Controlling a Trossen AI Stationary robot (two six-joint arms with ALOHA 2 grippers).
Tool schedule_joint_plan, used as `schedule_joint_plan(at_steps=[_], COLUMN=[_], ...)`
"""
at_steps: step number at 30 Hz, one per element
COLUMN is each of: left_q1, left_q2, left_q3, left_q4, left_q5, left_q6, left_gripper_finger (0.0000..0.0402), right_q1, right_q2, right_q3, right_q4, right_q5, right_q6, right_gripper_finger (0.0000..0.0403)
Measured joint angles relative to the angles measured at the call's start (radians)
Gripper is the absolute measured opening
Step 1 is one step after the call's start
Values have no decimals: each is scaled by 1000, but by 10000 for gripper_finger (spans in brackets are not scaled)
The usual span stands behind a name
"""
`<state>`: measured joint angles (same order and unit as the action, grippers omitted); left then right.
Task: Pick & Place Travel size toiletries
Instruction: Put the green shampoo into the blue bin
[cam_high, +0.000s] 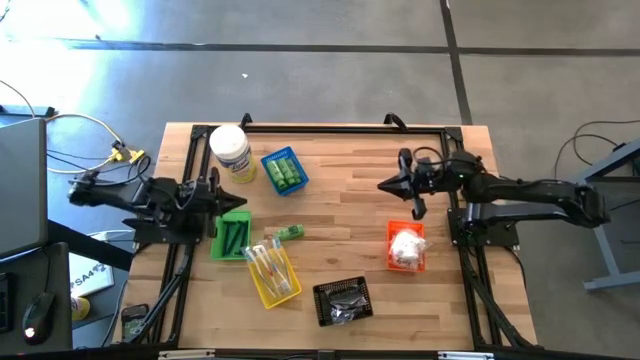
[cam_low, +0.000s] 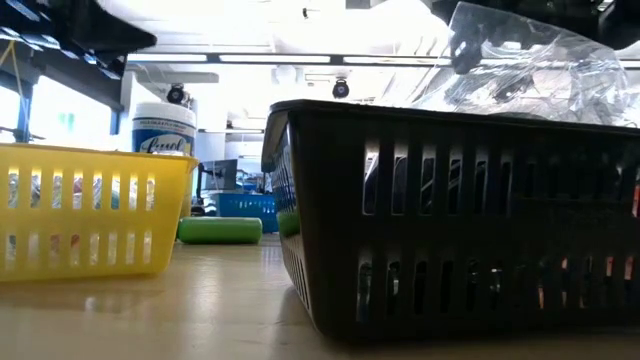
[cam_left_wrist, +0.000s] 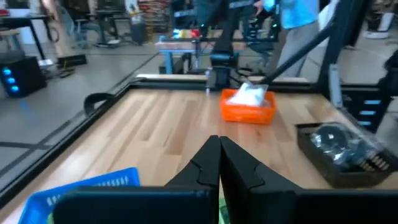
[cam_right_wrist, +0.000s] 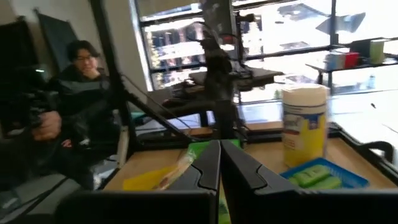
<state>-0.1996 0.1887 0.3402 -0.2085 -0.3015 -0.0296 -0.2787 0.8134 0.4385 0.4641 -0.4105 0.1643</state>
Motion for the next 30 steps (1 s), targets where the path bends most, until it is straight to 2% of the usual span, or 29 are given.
schedule_joint_plan(at_steps=[4, 9, 16, 19, 25, 30], left_q1=[43, 77, 96, 95, 95, 95], left_q2=[-70, -187, -175, -174, -176, -175], left_q3=[-34, -55, -62, -81, -107, -136], left_q4=[-58, -105, -69, -69, -58, -56], left_q5=[6, -1, -50, -68, -49, -49], left_q6=[-5, -35, -22, 20, 66, 47], left_gripper_finger=[0, 0, 0, 0, 0, 0], right_q1=[-27, -66, -77, -77, -104, -186], right_q2=[5, -110, -161, -159, -114, -140], right_q3=[0, 2, -1, -27, -121, -210], right_q4=[-4, -74, -186, -155, 29, 154], right_q5=[-60, -34, -15, -32, -4, -71], right_q6=[8, -12, -44, -63, -24, 39], right_gripper_finger=[3, 3, 3, 3, 3, 3])
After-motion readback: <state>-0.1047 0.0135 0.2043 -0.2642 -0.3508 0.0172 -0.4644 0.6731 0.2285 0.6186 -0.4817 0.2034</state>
